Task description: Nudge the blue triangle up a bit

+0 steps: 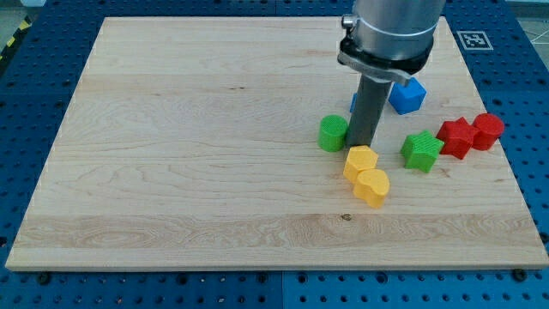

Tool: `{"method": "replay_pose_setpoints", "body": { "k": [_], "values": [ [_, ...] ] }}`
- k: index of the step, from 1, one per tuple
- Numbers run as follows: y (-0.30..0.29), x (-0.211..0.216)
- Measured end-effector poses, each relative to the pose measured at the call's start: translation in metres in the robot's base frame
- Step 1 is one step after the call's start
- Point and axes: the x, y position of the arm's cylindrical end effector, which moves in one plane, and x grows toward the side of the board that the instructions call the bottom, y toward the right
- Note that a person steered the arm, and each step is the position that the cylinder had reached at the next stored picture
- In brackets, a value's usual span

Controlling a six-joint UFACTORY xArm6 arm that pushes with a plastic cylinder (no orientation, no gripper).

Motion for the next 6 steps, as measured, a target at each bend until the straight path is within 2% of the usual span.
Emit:
{"method": "replay_pose_setpoints", "body": {
  "k": [3, 4, 5, 6],
  "values": [
    [0.042, -0.005],
    [0.042, -0.036],
    [0.023, -0.060],
    [-0.020, -0.057]
  ]
}}
